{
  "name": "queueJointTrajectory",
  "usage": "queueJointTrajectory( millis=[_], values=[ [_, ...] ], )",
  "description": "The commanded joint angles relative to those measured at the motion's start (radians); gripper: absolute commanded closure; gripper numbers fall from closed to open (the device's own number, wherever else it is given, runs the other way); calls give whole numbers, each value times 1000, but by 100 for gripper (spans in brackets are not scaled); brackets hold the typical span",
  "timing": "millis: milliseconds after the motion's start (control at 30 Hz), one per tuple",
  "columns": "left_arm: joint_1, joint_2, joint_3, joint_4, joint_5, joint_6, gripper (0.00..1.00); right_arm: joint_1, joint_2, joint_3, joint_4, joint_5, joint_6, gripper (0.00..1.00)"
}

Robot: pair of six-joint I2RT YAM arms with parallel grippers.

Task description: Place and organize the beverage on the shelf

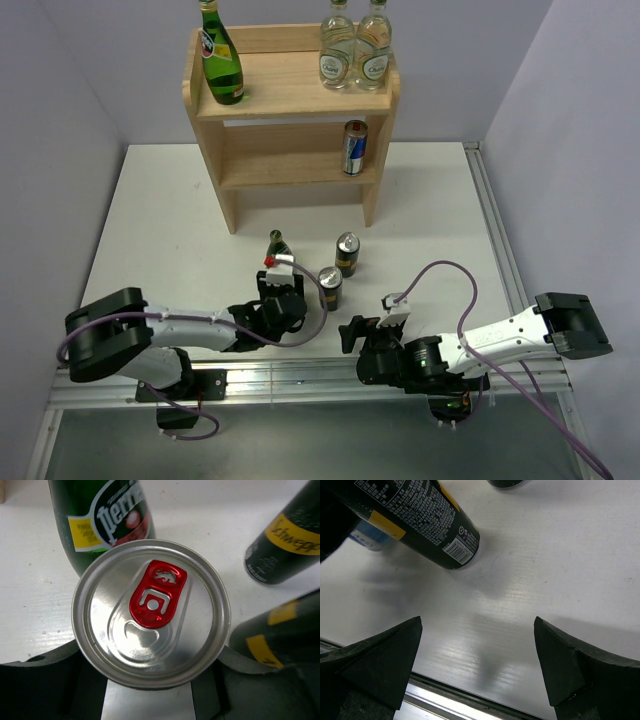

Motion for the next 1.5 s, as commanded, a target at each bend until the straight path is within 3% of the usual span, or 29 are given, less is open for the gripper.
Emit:
queueJointTrajectory(
  millis=[0,233,333,533,667,767,1467],
  values=[
    [-36,-153,149,-245,-49,-47,100,7,-7,-5,4,43,34,0],
    [13,-308,372,-371,8,182,100,7,8,-2,7,47,39,0],
    [85,-276,493,-362,58,291,100,7,11,-7,19,47,37,0],
    [293,-149,718,-308,298,402,100,7,14,-2,16,52,39,0],
    [376,-21,905,-331,362,431,100,8,-9,-5,-8,53,52,0],
    [406,69,964,-309,385,441,100,12,-32,-23,10,58,48,0],
    [442,450,1236,-181,487,395,100,13,-23,-46,44,66,51,0]
  ],
)
